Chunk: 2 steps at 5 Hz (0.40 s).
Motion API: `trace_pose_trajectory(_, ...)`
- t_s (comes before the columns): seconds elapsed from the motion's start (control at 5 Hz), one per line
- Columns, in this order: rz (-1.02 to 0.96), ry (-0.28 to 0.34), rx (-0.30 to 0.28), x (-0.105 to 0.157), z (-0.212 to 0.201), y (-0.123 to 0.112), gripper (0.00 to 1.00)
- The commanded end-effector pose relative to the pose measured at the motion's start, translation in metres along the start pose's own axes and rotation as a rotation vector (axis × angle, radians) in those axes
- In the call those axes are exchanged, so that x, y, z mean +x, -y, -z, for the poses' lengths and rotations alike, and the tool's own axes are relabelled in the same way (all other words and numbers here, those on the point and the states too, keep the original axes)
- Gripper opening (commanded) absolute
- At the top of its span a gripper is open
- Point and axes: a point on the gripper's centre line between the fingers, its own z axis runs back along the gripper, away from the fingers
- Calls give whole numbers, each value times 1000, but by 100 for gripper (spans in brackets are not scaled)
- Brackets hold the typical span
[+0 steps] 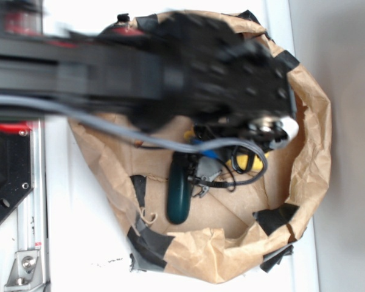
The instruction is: Grab the yellow cloth.
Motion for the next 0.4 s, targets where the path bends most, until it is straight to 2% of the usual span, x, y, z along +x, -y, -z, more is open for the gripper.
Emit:
trace_pose_trajectory(0.0, -111, 166, -10, -27, -107, 7, 0)
trace_pose_trajectory(0.2, -148, 145, -2, -19, -120, 4, 0)
